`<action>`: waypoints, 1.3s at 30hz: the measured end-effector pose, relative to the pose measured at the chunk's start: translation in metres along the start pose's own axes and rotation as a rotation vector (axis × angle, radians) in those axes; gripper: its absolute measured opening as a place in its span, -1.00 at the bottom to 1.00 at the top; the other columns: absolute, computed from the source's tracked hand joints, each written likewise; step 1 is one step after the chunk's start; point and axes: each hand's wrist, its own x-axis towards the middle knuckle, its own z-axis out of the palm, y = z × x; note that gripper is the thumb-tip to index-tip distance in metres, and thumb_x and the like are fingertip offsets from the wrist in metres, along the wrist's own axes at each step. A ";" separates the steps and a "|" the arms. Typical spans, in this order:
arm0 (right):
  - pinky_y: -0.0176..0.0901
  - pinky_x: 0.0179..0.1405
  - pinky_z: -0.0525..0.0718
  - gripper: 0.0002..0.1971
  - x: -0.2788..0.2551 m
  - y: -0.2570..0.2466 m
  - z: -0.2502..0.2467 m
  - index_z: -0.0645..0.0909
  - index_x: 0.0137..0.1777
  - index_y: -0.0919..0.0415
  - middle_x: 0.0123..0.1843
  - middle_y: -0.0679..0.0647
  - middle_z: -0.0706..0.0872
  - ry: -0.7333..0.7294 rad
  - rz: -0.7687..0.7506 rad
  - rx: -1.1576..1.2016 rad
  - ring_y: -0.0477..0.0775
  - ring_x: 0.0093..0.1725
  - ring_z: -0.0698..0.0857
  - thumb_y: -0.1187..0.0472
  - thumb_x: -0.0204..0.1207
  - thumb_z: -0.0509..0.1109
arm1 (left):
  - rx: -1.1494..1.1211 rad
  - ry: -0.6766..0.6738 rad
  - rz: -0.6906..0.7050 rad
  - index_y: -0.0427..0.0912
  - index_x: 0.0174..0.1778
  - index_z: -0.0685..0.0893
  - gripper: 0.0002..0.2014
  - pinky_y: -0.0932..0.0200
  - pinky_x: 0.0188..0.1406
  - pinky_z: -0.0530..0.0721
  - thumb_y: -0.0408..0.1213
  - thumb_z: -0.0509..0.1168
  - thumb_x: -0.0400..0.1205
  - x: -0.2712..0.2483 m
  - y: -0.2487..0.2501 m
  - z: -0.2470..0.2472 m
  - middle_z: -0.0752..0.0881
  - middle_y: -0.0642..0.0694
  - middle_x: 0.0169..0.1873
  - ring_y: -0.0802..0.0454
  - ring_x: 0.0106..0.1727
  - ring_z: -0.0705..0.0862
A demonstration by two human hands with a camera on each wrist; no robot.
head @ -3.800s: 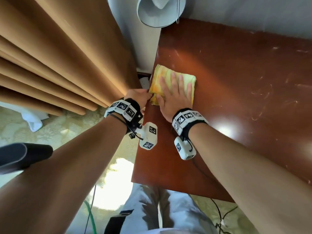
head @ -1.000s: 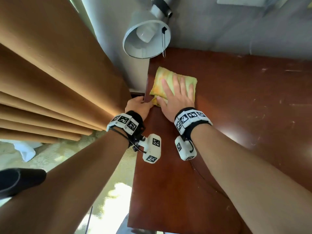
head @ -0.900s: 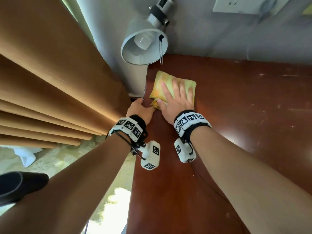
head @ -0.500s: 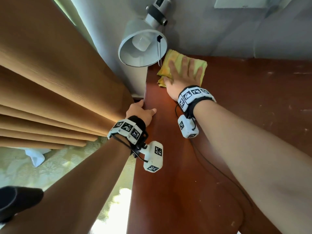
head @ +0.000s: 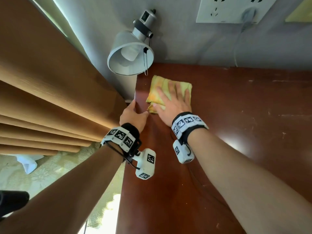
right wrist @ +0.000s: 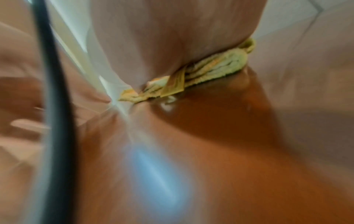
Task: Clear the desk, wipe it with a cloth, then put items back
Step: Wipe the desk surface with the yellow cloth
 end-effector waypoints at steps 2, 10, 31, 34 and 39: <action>0.37 0.67 -0.28 -0.32 0.021 0.017 -0.011 -0.09 0.75 -0.25 0.81 0.10 -0.19 -0.037 0.060 0.015 0.22 0.77 -0.23 -0.35 0.67 -0.03 | 0.081 0.028 0.085 0.03 0.67 0.39 -0.39 0.14 0.54 0.38 -0.12 0.36 0.67 -0.002 0.011 0.005 0.45 -0.07 0.61 -0.06 0.61 0.42; 0.37 0.68 -0.28 -0.31 0.028 0.036 -0.021 -0.17 0.76 -0.21 0.80 0.10 -0.26 -0.054 0.125 -0.007 0.21 0.76 -0.28 -0.35 0.69 -0.13 | 0.677 -0.190 0.256 0.15 0.74 0.07 -0.32 -0.46 0.62 0.13 0.17 0.13 0.72 0.004 0.037 0.038 -0.03 -0.05 0.76 -0.32 0.73 -0.07; 0.37 0.67 -0.29 -0.30 0.032 0.122 -0.031 -0.10 0.76 -0.23 0.81 0.11 -0.21 0.042 0.389 0.086 0.22 0.77 -0.24 -0.39 0.65 -0.09 | 0.758 -0.220 0.206 0.18 0.75 0.01 -0.12 -0.60 0.52 0.21 0.38 0.23 0.58 0.004 0.050 0.043 -0.12 -0.07 0.76 -0.43 0.72 -0.11; 0.40 0.67 -0.28 -0.29 0.022 0.149 -0.036 -0.10 0.76 -0.22 0.81 0.12 -0.22 0.037 0.501 0.100 0.23 0.76 -0.26 -0.39 0.65 -0.09 | 0.759 -0.220 0.201 0.18 0.75 -0.01 -0.11 -0.60 0.53 0.20 0.38 0.23 0.58 0.003 0.051 0.044 -0.13 -0.07 0.77 -0.43 0.72 -0.13; 0.43 0.65 -0.32 -0.31 0.025 0.147 -0.040 -0.11 0.76 -0.22 0.80 0.14 -0.26 0.033 0.540 0.125 0.25 0.76 -0.30 -0.32 0.66 -0.05 | 0.793 -0.259 0.209 0.18 0.76 -0.05 -0.06 -0.59 0.53 0.22 0.39 0.27 0.56 0.002 0.050 0.040 -0.17 -0.08 0.76 -0.43 0.73 -0.14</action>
